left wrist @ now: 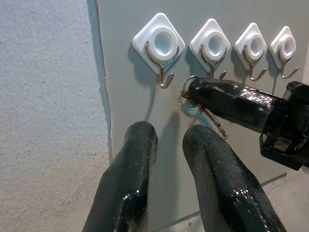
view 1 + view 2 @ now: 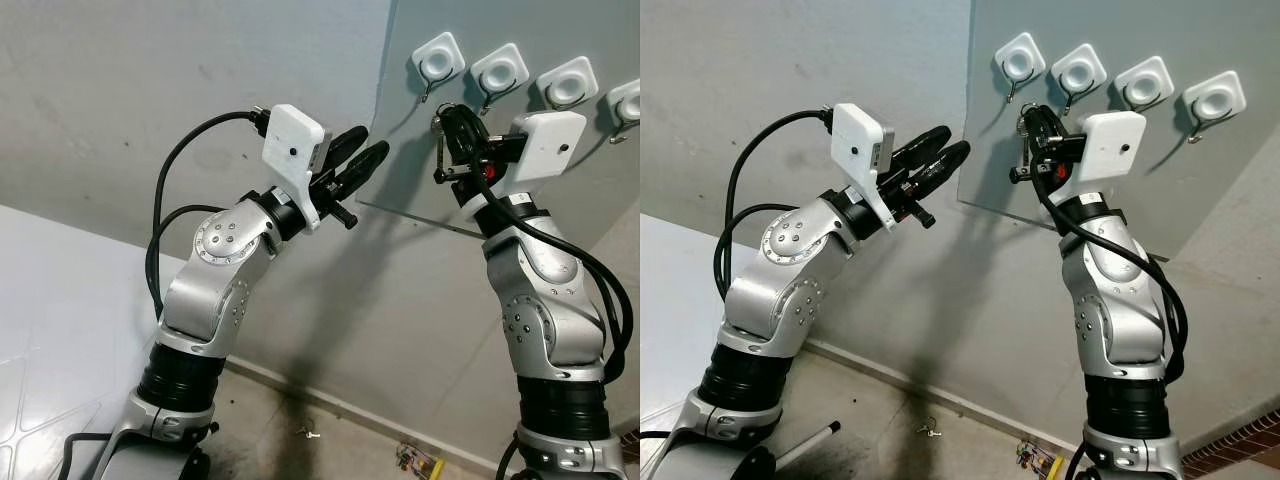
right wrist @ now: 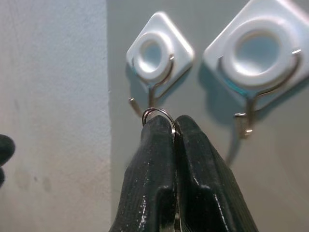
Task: Hang keys on a hook
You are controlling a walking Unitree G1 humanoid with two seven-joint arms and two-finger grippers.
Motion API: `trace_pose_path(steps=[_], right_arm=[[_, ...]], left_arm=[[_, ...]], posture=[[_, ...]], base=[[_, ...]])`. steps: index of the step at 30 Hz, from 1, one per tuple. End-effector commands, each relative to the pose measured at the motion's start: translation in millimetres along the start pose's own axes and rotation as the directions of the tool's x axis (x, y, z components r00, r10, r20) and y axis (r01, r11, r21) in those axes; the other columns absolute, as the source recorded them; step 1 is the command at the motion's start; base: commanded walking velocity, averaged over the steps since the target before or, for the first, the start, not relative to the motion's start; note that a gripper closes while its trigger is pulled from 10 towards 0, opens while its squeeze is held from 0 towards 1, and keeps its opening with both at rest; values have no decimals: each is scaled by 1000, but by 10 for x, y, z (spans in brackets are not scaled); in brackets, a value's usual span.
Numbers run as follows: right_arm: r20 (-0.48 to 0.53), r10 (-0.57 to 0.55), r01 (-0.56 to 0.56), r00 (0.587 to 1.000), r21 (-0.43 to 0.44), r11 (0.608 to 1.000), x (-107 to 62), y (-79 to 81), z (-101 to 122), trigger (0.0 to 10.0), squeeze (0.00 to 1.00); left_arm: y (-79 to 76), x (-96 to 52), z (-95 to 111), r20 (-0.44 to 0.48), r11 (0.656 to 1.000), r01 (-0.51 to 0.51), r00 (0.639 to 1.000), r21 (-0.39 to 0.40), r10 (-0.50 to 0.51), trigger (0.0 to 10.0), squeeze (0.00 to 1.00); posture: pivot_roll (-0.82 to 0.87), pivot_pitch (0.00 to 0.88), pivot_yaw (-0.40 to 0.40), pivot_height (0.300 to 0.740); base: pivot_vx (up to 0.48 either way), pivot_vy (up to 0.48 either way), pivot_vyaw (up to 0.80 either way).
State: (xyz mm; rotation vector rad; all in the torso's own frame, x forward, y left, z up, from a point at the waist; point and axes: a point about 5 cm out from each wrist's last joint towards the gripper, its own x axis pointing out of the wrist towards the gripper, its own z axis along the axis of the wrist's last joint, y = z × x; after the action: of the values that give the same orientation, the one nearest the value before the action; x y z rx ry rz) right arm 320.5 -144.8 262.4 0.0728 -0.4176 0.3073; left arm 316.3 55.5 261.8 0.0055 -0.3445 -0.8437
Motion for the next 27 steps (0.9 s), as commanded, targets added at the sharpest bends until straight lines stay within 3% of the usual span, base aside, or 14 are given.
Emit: trace_pose_path(steps=[1, 16, 27], right_arm=[[26, 25, -25, 999, 9, 1000, 42, 62, 116, 10000, 0], [-41, 4, -2, 999, 59, 998, 120, 117, 170, 10000, 0], [-18, 10, -8, 1000, 70, 998, 114, 108, 252, 10000, 0]], left_arm=[[-20, 34, 95, 26, 1000, 17, 1000, 12, -17, 10000, 0], [-35, 38, 119, 38, 1000, 16, 999, 11, -16, 10000, 0], [-35, 35, 122, 45, 1000, 5, 999, 6, -5, 10000, 0]], posture=[[-121, 70, -34, 740], [-120, 62, -47, 740], [-124, 63, -54, 740]], base=[[0, 0, 0], [0, 0, 0], [0, 0, 0]])
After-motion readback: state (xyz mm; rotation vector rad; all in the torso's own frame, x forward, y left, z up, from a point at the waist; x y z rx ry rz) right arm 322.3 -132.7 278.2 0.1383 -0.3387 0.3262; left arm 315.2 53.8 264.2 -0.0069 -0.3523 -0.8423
